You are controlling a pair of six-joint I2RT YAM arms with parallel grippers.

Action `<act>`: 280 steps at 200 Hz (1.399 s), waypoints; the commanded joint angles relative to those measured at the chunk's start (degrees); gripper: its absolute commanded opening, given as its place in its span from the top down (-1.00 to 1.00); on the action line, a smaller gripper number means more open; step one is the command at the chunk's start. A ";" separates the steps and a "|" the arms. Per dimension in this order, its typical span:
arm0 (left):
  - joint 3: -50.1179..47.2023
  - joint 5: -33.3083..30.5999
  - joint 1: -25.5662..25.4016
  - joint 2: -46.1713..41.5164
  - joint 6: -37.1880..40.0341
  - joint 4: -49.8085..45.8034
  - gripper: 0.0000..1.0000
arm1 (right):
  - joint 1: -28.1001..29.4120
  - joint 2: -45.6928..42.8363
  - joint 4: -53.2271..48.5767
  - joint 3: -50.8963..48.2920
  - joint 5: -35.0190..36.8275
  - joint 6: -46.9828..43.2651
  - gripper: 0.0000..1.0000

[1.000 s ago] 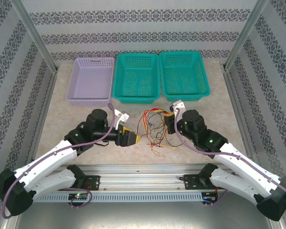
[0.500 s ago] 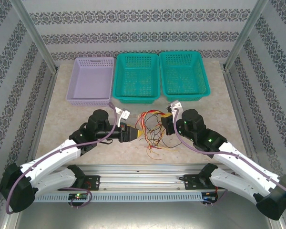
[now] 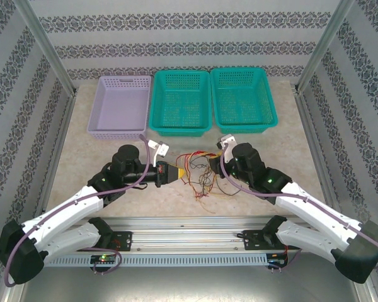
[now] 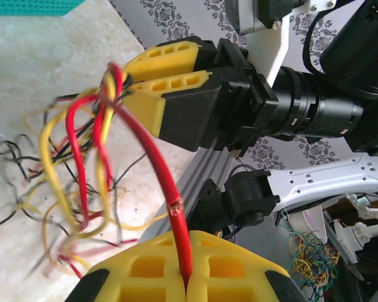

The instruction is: Untangle the cables

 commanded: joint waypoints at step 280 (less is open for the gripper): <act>-0.75 -1.43 0.26 4.01 -2.33 2.49 1.00 | 6.08 14.23 34.58 -10.30 -18.45 7.43 0.34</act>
